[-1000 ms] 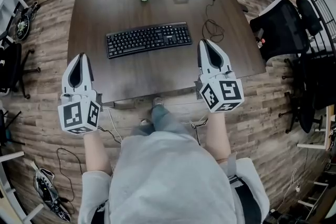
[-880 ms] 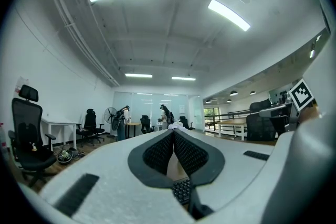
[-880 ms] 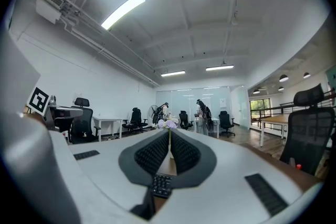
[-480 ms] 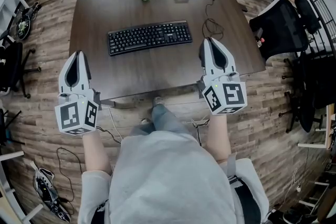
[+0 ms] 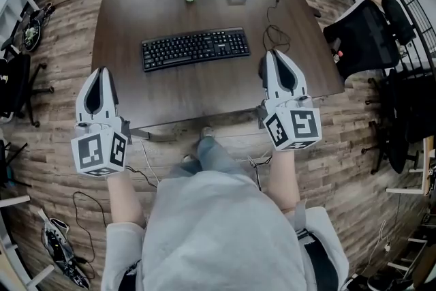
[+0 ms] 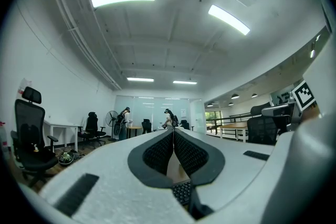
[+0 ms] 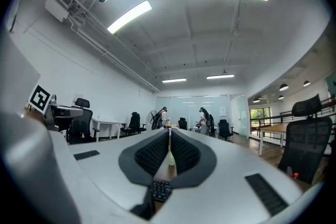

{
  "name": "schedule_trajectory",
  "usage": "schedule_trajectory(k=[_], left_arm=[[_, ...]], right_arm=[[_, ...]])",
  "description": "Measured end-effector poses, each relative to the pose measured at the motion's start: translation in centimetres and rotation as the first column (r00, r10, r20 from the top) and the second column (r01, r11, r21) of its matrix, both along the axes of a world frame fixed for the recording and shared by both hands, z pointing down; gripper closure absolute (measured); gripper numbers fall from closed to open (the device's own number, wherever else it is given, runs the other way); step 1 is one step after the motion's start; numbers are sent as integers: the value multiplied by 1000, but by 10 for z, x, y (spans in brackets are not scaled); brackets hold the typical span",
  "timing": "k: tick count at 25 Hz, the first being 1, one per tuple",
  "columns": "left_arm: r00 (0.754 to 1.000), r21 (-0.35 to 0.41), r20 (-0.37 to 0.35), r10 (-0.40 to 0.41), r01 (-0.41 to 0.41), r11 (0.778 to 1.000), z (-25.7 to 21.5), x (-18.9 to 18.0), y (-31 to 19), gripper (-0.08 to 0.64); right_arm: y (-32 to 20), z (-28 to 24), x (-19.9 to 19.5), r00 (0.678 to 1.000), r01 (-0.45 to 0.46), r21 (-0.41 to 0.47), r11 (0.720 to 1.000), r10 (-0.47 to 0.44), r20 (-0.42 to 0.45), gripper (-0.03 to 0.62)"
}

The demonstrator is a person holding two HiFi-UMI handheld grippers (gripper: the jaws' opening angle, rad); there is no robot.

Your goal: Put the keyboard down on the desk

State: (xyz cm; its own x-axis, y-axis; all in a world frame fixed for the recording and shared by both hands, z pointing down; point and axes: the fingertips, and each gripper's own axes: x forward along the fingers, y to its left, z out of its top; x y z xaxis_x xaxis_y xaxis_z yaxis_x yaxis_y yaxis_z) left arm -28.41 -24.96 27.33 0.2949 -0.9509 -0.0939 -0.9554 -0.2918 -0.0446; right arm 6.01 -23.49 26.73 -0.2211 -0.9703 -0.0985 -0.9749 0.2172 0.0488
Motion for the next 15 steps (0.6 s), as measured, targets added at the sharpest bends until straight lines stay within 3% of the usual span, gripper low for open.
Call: schedule_trajectory(k=[15], left_arm=[[1000, -6, -3, 7, -7, 1000, 3, -1, -3, 549]], right_arm=[[-4, 2, -4, 1000, 6, -6, 1000, -6, -4, 577]])
